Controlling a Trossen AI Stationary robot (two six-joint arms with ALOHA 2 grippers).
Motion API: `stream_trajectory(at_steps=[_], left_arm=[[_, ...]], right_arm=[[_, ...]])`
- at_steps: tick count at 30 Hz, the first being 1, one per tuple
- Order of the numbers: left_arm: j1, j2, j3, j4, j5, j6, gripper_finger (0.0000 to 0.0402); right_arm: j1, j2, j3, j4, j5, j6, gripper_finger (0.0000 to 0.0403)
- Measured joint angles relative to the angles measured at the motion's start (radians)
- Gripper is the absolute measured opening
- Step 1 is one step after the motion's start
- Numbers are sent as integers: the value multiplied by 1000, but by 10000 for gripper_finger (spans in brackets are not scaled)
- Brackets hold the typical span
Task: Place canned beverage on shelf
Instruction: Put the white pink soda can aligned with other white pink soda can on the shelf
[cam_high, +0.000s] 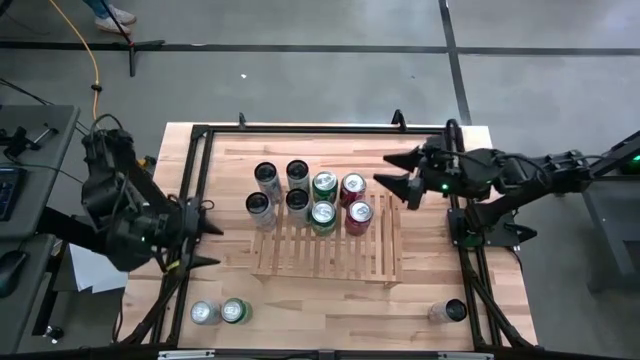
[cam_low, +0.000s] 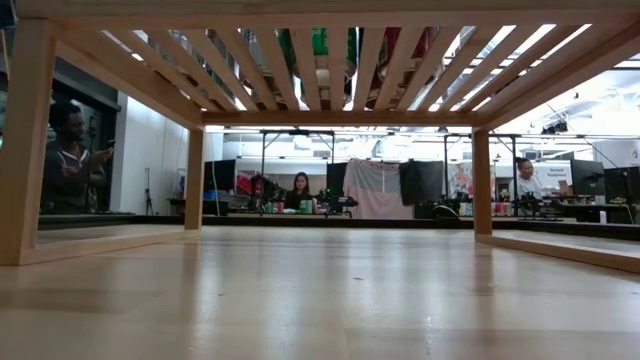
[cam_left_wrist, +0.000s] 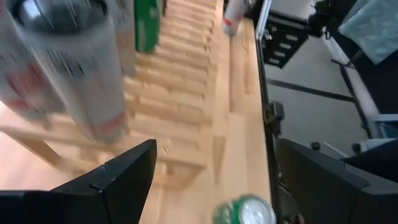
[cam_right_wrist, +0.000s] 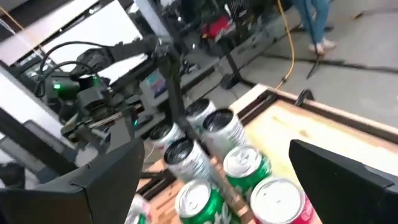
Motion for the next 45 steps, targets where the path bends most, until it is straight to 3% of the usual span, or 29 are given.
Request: stream_trajectory(at_steps=[6,11,14,17,21,26,31,35,40,45], left_arm=[[-78,8,-41,4,10,-162,319],[-84,34,-41,5,-24,-189,319],[-71,47,-41,4,-60,-190,320],[-50,54,-41,4,-66,-214,319],[-25,55,-41,3,-71,-264,320],[4,55,-41,2,-125,-293,319],[32,55,-41,2,-139,-293,319],[46,55,-41,-1,-139,-289,319],[59,55,-41,-2,-138,-257,319],[70,55,-41,-2,-128,-256,319]], right_arm=[[0,30,0,-20,-112,26,385],[0,30,0,-89,-239,81,385],[0,26,0,-185,-373,170,385],[12,30,0,-343,-587,321,385],[127,56,0,-596,-731,521,385],[351,100,0,-837,-731,830,385],[559,163,0,-847,-672,1165,385],[659,234,0,-850,-707,1368,385],[715,320,0,-864,-733,1480,385],[713,385,0,-836,-731,1483,385]])
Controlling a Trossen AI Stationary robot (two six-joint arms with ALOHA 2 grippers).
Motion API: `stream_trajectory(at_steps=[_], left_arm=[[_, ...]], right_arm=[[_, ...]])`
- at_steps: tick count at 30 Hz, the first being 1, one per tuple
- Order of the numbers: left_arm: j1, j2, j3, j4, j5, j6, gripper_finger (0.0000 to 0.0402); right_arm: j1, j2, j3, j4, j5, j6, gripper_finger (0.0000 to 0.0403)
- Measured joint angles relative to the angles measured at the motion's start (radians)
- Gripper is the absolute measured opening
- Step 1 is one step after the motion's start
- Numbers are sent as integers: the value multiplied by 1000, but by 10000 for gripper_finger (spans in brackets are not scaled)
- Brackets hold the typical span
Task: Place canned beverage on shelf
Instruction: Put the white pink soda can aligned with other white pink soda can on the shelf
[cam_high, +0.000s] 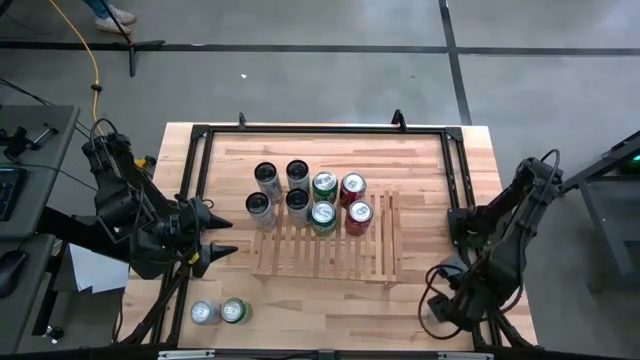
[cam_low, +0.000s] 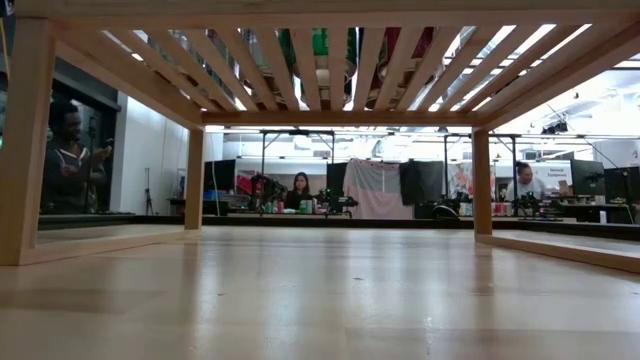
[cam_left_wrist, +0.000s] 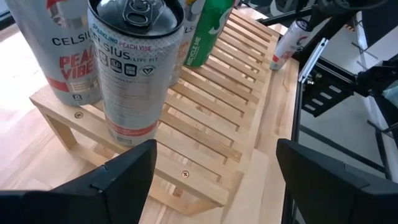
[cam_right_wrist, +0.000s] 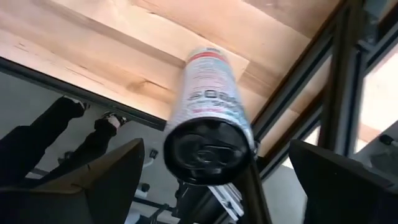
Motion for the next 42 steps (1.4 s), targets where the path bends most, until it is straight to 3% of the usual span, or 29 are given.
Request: stream_trajectory(at_steps=[21,25,29,32,37,42], left_arm=[[-1,0,0,1,20,0,319],[-1,0,0,1,20,0,320],[-1,0,0,1,20,0,319],[-1,0,0,2,20,0,319],[-1,-8,0,57,28,-2,319],[-1,-46,1,213,29,82,319]], right_arm=[[0,169,0,2,-45,-8,383],[0,169,0,2,-45,-11,354],[0,168,0,6,-50,-35,287],[0,169,9,4,-75,-90,240],[0,168,119,3,-114,-266,241],[-9,167,327,7,-84,-487,241]])
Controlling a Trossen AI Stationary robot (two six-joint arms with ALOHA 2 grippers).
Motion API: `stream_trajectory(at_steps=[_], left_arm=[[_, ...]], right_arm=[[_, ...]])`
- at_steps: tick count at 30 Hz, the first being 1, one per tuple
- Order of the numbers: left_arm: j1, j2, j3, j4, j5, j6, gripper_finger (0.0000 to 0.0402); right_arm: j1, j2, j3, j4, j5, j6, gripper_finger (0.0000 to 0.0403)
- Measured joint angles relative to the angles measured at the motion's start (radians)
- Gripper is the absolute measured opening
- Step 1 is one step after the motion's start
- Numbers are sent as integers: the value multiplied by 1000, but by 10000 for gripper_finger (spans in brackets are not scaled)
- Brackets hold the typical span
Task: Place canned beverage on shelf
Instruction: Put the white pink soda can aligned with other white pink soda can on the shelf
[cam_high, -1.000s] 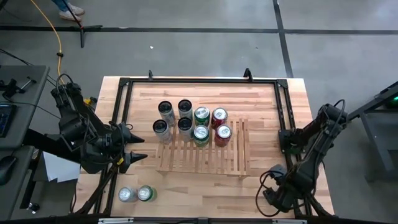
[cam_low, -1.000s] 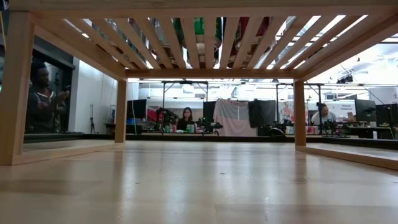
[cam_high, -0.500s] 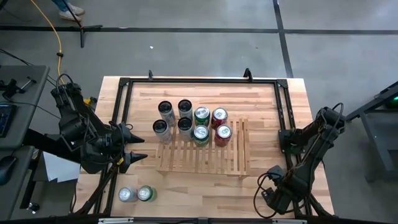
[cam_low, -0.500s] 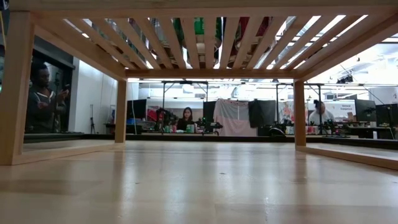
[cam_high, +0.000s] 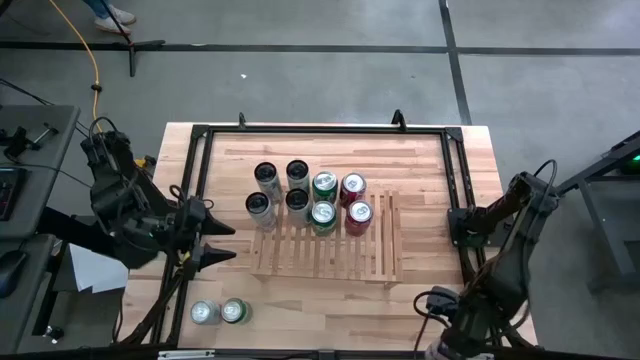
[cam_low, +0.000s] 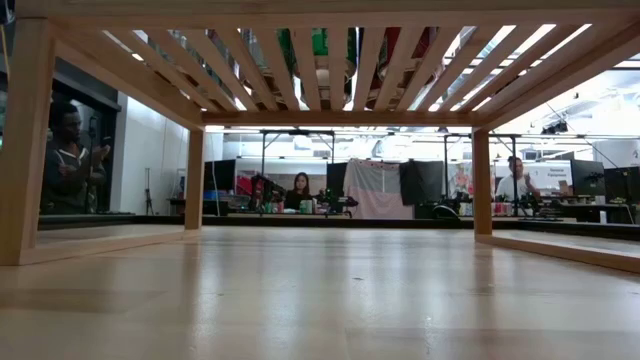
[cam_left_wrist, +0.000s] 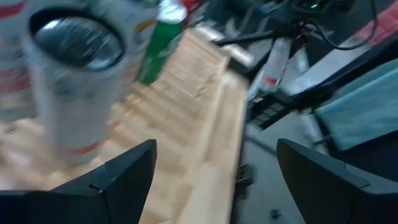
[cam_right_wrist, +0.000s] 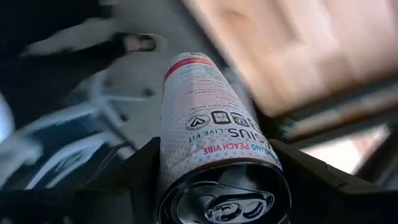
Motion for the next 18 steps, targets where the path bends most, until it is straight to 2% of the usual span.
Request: stream_trajectory(at_steps=[2,7,11,15,18], left_arm=[[0,-20,0,73,-2,44,319],[0,-70,0,308,-11,194,319],[0,-80,0,554,-20,466,319],[37,-48,1,792,-32,763,319],[89,-23,2,859,-1,823,319]], right_arm=[[-14,0,98,7,65,-83,241],[-104,-1,322,15,334,-277,241],[-204,-1,430,69,499,-497,241],[-314,0,461,175,495,-711,241],[-388,5,459,238,439,-826,241]])
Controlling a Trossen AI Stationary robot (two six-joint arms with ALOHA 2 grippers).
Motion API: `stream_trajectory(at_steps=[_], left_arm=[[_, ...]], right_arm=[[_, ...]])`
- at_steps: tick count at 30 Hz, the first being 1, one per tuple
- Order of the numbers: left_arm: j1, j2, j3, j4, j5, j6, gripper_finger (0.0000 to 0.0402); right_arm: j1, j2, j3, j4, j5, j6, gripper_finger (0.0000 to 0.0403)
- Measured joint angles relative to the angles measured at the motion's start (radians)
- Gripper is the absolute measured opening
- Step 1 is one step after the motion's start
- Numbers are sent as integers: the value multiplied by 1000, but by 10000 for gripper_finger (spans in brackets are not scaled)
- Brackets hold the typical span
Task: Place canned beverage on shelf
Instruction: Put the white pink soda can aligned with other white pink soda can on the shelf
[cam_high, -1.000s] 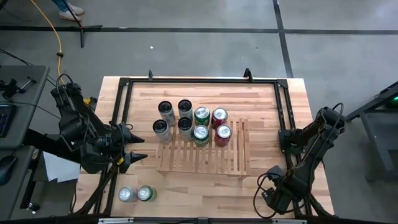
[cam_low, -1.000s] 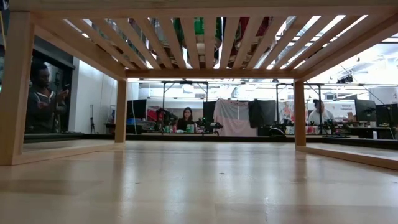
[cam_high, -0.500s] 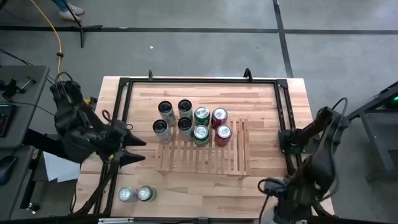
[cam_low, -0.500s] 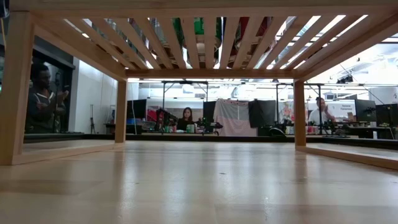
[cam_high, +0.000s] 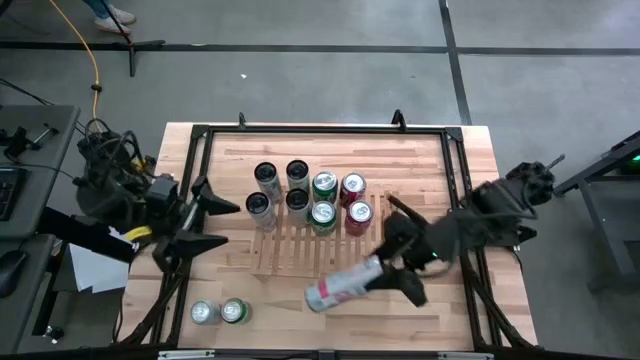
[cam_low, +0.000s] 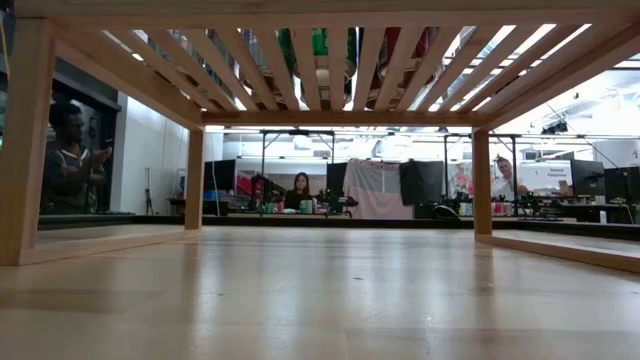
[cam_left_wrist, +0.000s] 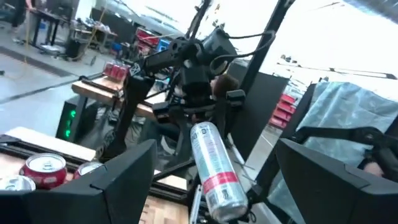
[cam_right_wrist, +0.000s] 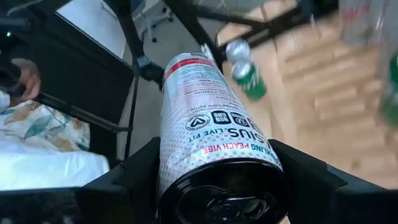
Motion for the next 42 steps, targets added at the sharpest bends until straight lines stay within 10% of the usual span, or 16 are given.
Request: stream_trajectory(at_steps=[12,27,42], left_arm=[[222,123,8,-141,438,-424,319],[322,363,8,-93,801,-602,319],[323,402,8,-81,940,-645,320]], right_arm=[[-120,145,-2,165,-174,-204,241],[-133,224,-2,249,-209,-261,241],[-142,224,0,263,-108,-300,241]])
